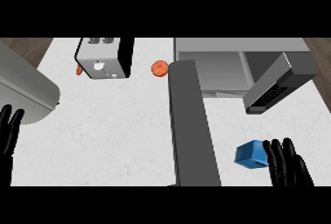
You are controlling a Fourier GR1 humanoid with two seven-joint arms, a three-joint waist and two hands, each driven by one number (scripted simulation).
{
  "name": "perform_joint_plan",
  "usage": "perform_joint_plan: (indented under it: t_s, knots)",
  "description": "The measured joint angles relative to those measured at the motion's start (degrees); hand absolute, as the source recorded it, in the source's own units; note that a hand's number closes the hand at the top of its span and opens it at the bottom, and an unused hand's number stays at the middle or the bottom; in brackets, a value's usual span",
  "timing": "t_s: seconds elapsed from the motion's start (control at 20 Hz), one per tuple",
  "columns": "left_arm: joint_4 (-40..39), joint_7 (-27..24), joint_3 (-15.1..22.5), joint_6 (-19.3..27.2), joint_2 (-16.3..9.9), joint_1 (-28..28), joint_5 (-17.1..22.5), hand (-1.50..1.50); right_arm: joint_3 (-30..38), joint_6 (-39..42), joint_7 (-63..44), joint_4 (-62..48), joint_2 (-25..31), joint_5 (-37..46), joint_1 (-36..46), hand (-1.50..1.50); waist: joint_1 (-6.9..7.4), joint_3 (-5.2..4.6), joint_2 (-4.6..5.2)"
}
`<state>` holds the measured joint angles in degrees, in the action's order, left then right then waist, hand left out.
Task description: Pick up the milk, place it into the microwave and close the microwave
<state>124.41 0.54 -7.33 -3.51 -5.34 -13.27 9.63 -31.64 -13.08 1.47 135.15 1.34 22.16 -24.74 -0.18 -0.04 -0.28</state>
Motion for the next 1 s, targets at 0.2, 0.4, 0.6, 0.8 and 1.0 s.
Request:
perform_joint_plan:
  t_s: [0.2,0.4,0.6,0.8,1.0]
  knots:
    - [2.35,-0.28,-1.62,-2.16,-0.27,-3.59,2.46,-1.5,-0.21,-3.22,2.57,-1.34,1.17,1.74,-3.28,-1.5,0.09,0.03,0.04]
    - [3.98,-1.44,-3.96,-5.08,-0.3,-7.29,5.46,-1.5,1.23,-4.86,6.51,-3.21,3.31,0.93,-5.97,-1.5,0.18,0.04,0.08]
    - [6.09,-1.69,-5.48,-7.31,0.08,-10.1,7.14,-1.5,3.74,-5.56,8.39,-5.88,4.35,-1.46,-5.71,-1.5,0.29,0.05,0.12]
    - [7.24,-2.17,-7.31,-9.09,0.65,-12.11,8.58,-1.5,6.72,-6.91,11.76,-11.52,3.6,-4.71,-4.68,-1.5,0.35,0.06,0.16]
    - [7.46,-2.01,-8.24,-10.32,1.44,-12.78,9.1,-1.5,10.81,-6.99,13.76,-15.6,3.99,-8.19,-3.59,-1.5,0.32,0.06,0.19]
